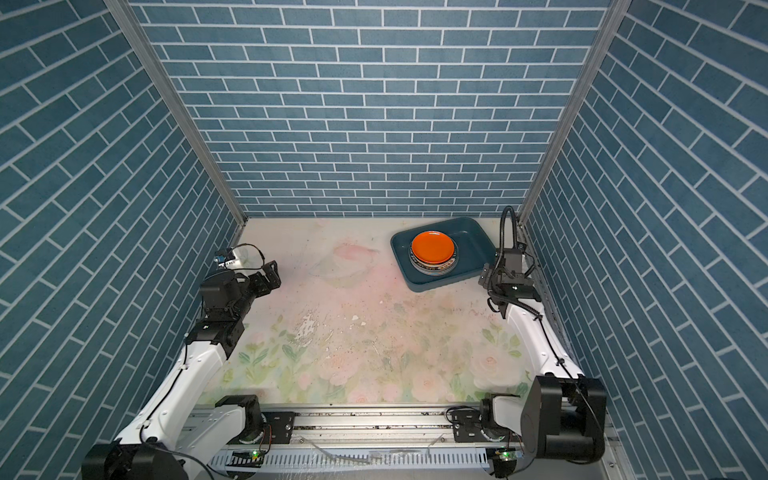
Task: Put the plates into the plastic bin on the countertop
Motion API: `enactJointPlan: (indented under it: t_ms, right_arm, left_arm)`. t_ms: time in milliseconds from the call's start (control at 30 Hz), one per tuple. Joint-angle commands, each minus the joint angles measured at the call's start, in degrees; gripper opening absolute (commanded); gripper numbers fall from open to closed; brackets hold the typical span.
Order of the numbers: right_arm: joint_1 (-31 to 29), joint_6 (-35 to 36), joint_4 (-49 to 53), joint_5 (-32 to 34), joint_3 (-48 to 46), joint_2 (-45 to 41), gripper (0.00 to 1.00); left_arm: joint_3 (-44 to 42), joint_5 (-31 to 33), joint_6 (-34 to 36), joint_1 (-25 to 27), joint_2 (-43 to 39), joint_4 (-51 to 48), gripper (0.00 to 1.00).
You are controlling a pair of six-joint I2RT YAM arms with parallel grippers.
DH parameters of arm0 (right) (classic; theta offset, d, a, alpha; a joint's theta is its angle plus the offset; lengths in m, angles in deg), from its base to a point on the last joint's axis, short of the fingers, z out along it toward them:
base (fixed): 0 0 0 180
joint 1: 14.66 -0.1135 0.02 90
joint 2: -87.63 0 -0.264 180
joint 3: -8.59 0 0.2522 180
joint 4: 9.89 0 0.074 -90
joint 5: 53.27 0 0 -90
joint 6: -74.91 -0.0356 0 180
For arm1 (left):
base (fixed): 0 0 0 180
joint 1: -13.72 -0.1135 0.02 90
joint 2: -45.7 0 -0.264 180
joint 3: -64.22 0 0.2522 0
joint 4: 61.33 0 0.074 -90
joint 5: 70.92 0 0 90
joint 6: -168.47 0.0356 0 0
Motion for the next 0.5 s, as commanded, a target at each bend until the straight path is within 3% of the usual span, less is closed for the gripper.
enactJointPlan:
  t_ms: [0,167,267,467]
  right_arm:
    - [0.33,5.74,-14.83,3.95,-6.29,-3.1,0.98]
    - [1.19,6.55,-23.56,3.53,-13.26,-1.82,0.99]
    - [1.45,9.12,-35.11,2.41,-18.18,-0.43,0.99]
    - [2.79,9.53,-53.02,-1.49,-22.48,8.51,0.99]
  left_arm:
    - [-4.73,5.23,8.81,-2.02,-1.01,6.46,1.0]
    - [-10.56,7.83,12.65,-4.23,0.77,11.59,1.0]
    - [-14.64,8.4,11.7,-4.5,2.8,20.77,1.0]
    - [-14.04,4.14,7.47,-4.5,19.59,35.16,1.0]
